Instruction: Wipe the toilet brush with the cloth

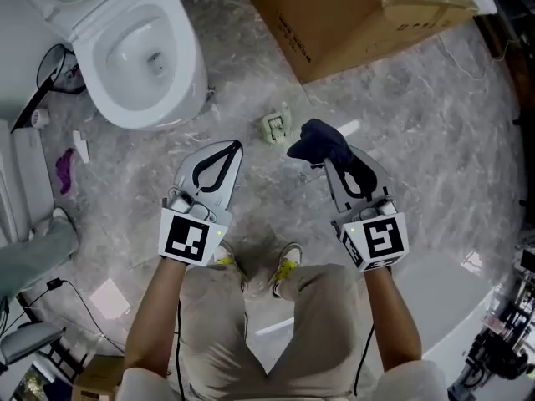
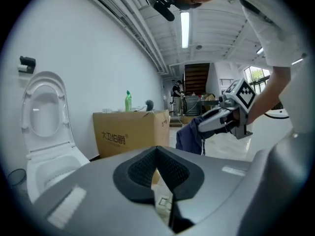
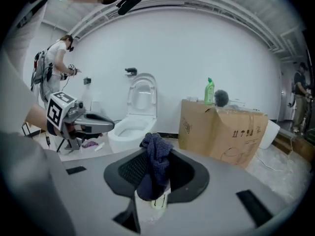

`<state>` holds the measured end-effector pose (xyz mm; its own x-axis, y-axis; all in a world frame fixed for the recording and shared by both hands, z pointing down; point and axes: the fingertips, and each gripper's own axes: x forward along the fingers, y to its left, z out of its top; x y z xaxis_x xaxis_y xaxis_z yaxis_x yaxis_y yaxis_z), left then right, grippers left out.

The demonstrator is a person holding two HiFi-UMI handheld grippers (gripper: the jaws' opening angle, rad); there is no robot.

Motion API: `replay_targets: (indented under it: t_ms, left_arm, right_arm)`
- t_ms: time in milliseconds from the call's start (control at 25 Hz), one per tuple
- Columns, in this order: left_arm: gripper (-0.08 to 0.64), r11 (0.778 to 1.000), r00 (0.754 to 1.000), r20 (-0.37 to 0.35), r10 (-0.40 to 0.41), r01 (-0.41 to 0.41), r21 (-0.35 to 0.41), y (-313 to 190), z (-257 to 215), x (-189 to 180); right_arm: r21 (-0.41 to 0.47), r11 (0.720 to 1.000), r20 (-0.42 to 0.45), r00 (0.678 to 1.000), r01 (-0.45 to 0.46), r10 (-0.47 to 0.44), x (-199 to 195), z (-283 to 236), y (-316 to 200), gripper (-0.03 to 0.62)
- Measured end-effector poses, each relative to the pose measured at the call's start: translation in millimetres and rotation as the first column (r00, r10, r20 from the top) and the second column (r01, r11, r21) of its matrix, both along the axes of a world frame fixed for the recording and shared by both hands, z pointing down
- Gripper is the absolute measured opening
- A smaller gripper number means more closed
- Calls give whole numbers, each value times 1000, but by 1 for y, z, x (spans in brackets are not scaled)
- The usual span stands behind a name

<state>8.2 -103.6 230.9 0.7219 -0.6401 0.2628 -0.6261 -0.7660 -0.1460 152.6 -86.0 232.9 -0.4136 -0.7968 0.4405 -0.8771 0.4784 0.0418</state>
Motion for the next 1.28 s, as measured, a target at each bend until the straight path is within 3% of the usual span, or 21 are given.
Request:
replay_targets:
  t_ms: [160,280,360,560,680,1000,1160,1280]
  left_arm:
    - [-3,999,1000,6,-19,19,-37,44,-89,-17]
    - [-3,986,990,-70,-125,116,-121,75,-170,-33]
    - [-3,973,981,-82,-174,158,-166,98,-226,-36]
    - [-3,965,977,-63,-205,191,-180,146,-334,-27]
    - [-3,959,969,-90,-230,211,-189,175,-371,-13]
    - [-3,940,940,-203,-273,216,-264,240,-421,44]
    - [-3,952,910,-303,-282,227,-204,246,-472,50]
    - [-3,966,912,-323,-254,219,-140,245,-501,50]
  right_arm:
    - [-22,997,46,997,-67,68,17,-98,29,107]
    - [-29,995,79,992,-97,99,24,-175,57,107]
    - [-26,995,85,991,-97,99,32,-228,80,106]
    - [19,987,136,978,-161,157,62,-347,134,106]
    - [54,979,190,965,-194,181,75,-405,168,106]
    - [99,981,202,969,-165,142,115,-496,231,104]
    - [166,978,156,983,-126,100,126,-535,250,104]
    - [211,970,173,982,-117,80,120,-542,247,104]
